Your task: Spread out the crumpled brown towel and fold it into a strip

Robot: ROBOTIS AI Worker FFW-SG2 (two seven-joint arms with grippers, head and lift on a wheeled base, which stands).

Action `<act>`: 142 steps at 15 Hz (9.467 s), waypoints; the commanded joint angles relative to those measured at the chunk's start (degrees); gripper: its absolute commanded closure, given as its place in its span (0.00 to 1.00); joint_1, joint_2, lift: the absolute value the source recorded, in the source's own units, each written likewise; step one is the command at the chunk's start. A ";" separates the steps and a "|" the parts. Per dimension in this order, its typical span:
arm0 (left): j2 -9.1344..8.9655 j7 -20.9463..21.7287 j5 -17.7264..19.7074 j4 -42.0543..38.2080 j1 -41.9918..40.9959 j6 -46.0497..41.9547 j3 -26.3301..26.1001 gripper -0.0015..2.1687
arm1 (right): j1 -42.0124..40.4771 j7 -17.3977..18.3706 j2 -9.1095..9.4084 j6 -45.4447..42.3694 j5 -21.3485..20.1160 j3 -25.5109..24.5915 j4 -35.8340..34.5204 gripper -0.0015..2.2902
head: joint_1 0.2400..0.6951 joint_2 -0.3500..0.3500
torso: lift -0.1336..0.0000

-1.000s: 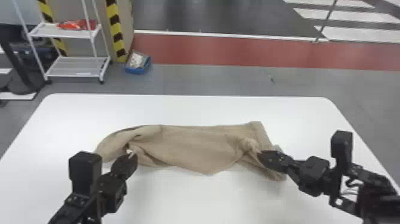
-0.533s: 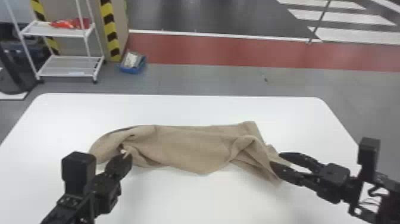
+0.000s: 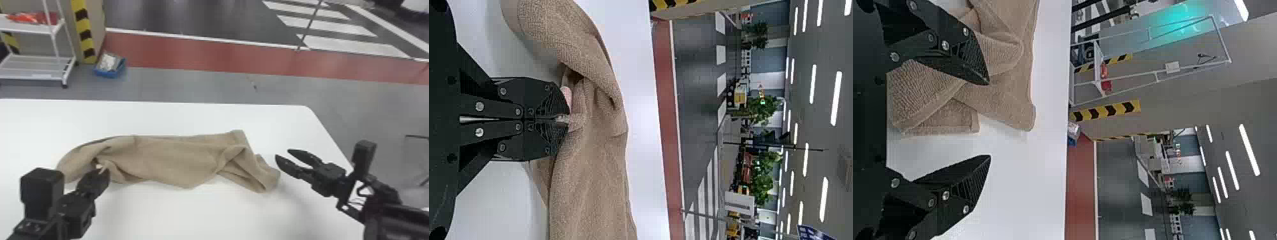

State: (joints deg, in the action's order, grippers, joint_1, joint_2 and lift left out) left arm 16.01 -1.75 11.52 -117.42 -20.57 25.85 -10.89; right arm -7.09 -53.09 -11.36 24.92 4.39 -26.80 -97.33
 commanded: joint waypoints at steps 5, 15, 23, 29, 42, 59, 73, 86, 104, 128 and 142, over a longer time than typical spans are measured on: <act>0.16 0.08 -0.09 0.34 -0.09 -0.05 -0.01 0.63 | 7.61 2.72 -0.25 -4.04 -10.20 7.64 11.46 0.23 | 1.00 0.19 | 0.07; 0.16 0.35 0.00 0.70 0.00 -0.23 0.34 0.63 | 9.11 2.64 -0.60 -7.38 -11.78 7.37 15.24 0.28 | 1.00 0.22 | 0.07; 0.16 0.35 0.00 0.70 0.00 -0.40 0.25 0.63 | 10.25 2.46 -1.65 -7.73 -11.69 7.81 17.96 0.28 | 1.00 0.21 | 0.07; 0.16 0.35 0.00 0.78 0.00 -0.40 0.25 0.63 | 10.34 1.41 -1.74 -7.56 -11.69 8.25 18.31 0.44 | 1.00 0.20 | 0.07; 0.43 1.23 4.39 -8.09 -4.39 0.13 7.90 0.63 | 6.38 0.35 -3.06 -1.58 -2.29 -3.96 4.51 0.66 | 1.00 0.18 | 0.07; 1.31 0.17 11.60 -10.82 9.67 9.62 12.21 0.63 | 18.78 2.90 -9.47 5.10 1.05 -5.46 8.38 0.66 | 0.95 0.04 | 0.07; -2.74 0.52 9.67 37.87 54.14 -13.41 -0.36 0.63 | 48.57 7.73 -12.73 -16.70 -1.05 3.59 40.72 0.66 | 0.10 0.20 | 0.07; 3.33 -1.50 -1.14 -5.28 3.60 2.94 7.37 0.63 | 1.90 1.67 -12.37 -6.15 12.74 -9.33 9.79 0.66 | 1.00 0.10 | 0.07; -0.98 -1.15 -9.14 -19.25 -4.22 21.75 8.78 0.62 | 5.50 -2.99 -9.21 2.11 9.58 -10.38 9.70 0.66 | 1.00 0.06 | 0.07; -0.54 2.02 -8.00 -20.05 -10.28 22.63 11.42 0.62 | -5.13 2.20 0.11 4.04 13.10 -11.96 -6.03 0.18 | 1.00 0.02 | 0.07; 1.39 2.19 -5.80 -16.88 -9.40 18.41 10.71 0.62 | -2.32 16.43 6.08 3.87 -12.66 16.69 -9.29 0.26 | 1.00 0.52 | 0.07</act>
State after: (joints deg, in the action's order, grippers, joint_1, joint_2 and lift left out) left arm 17.34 0.44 5.66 -134.48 -29.89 44.57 -0.18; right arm -9.56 -36.78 -5.20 28.30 -8.03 -9.75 -106.65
